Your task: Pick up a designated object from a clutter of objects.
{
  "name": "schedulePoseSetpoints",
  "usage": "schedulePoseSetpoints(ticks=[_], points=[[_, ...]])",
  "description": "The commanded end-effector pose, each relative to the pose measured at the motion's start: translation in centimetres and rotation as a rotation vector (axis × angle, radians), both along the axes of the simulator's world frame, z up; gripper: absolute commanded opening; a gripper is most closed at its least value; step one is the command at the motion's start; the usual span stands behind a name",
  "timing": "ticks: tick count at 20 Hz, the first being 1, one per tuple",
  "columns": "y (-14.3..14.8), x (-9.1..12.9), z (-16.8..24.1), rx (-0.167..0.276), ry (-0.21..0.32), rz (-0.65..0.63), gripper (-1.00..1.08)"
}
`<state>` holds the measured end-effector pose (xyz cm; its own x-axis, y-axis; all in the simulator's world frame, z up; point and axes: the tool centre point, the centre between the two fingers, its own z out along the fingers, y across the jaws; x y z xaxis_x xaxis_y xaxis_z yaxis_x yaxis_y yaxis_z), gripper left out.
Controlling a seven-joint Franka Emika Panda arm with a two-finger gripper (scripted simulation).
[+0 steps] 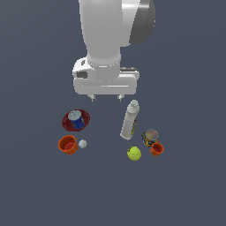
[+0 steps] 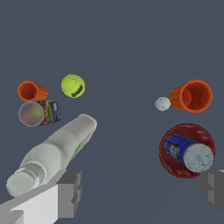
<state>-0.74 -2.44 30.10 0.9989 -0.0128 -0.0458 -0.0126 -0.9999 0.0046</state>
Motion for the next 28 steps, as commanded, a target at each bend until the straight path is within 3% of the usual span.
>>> schedulePoseSetpoints(ticks=[1, 16, 28], points=[[0.0, 0.0, 0.0, 0.0, 0.0, 0.0, 1.0], [0.9, -0.1, 0.2, -0.031, 0.006, 0.045, 1.0], [5.4, 3.7, -3.8, -0.041, -0.005, 0.137, 1.0]])
